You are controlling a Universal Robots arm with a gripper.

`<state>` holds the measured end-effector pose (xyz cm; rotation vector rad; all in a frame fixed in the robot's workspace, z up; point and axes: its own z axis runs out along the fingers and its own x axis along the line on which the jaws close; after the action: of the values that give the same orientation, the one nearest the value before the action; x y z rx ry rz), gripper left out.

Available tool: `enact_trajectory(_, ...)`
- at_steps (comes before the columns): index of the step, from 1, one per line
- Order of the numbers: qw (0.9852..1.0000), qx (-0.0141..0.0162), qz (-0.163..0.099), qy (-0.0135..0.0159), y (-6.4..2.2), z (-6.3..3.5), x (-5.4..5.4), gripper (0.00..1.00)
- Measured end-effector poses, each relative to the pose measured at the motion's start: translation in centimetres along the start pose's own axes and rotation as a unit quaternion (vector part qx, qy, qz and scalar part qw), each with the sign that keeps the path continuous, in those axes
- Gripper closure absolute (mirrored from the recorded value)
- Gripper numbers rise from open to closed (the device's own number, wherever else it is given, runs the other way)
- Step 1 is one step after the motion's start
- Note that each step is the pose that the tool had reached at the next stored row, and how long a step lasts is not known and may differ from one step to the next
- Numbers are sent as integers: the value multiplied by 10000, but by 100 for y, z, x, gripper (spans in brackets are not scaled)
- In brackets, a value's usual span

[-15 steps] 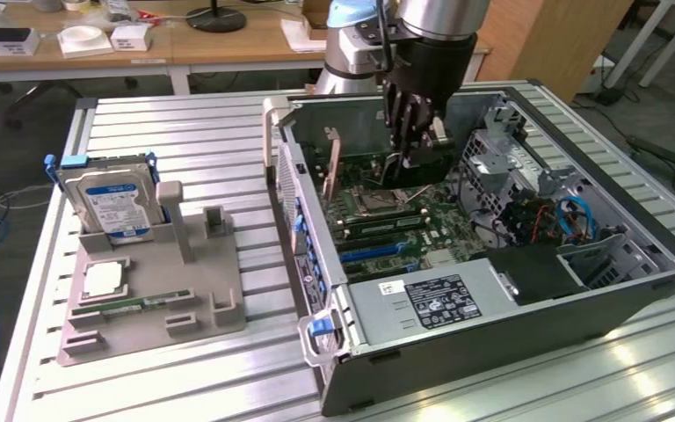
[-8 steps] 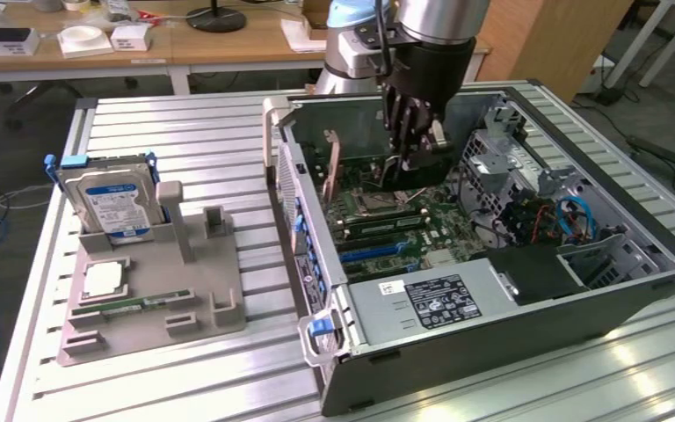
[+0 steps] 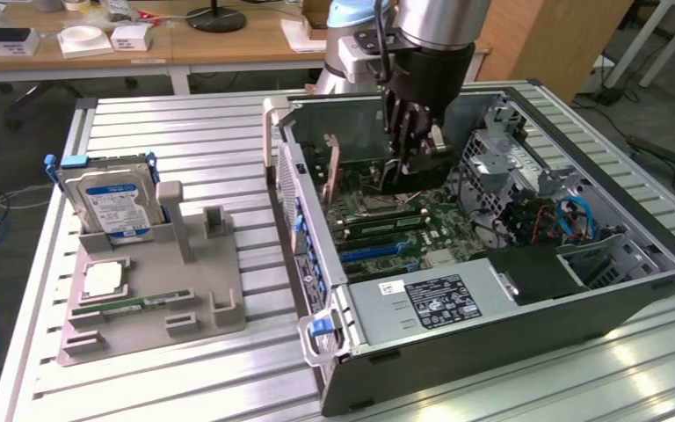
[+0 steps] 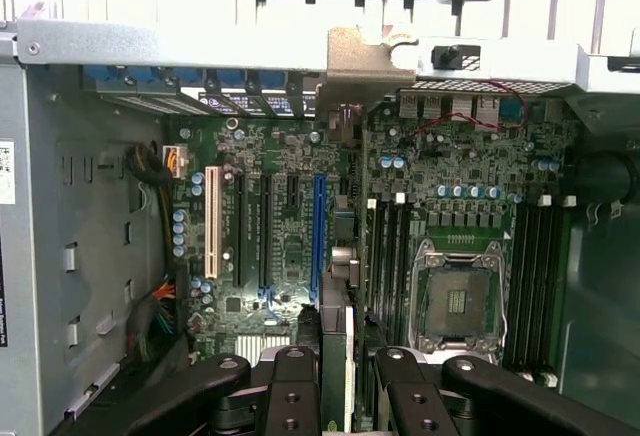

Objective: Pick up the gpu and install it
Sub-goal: 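Insert the gpu into the slot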

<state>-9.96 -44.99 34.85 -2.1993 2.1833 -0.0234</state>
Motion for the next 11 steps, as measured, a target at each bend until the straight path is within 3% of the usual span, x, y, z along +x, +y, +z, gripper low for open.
enact_trajectory(11, 10000, -1, 0, 0, 8, 49, 31, 74)
